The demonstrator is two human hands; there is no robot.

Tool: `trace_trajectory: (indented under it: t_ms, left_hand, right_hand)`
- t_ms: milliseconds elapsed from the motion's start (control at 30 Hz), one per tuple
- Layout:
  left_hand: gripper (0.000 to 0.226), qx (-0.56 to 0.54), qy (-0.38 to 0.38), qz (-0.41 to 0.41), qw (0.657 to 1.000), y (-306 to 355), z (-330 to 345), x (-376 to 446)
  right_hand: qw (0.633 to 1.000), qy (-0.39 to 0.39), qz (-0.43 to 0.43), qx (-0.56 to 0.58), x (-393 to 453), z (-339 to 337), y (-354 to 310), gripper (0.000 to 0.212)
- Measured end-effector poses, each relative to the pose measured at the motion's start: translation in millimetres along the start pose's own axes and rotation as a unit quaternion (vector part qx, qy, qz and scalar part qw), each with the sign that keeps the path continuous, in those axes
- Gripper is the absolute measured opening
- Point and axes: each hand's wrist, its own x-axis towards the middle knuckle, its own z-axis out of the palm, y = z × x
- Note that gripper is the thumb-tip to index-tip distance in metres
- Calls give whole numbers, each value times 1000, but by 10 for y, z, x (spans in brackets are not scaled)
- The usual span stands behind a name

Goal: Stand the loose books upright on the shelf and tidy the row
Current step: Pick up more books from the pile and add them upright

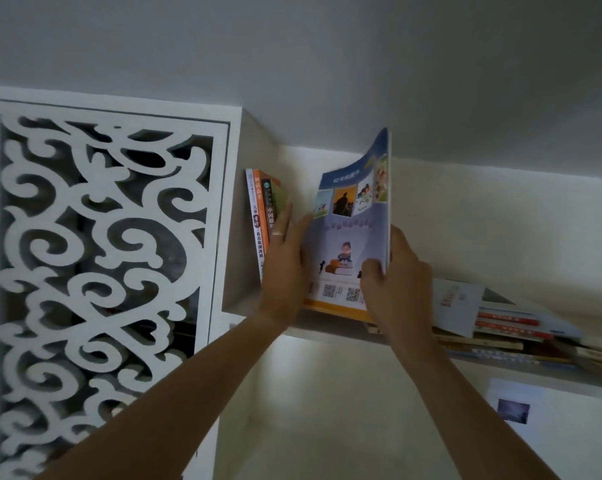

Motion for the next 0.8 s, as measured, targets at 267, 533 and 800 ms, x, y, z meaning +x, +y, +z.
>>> trace_trajectory:
  t_ms: [267,533,800]
  left_hand:
    - [55,0,160,-144,977,-202,127,-303]
    - [79,-137,-161,-169,963,815,42,193]
    - [36,-180,-177,-348,903,754,95,487]
  right_hand:
    - [979,52,87,177,-61,69,248,26]
    - [992,-10,-91,84,-13,101,162,28]
    - [898,-433,-19,72,224,-358,58,66]
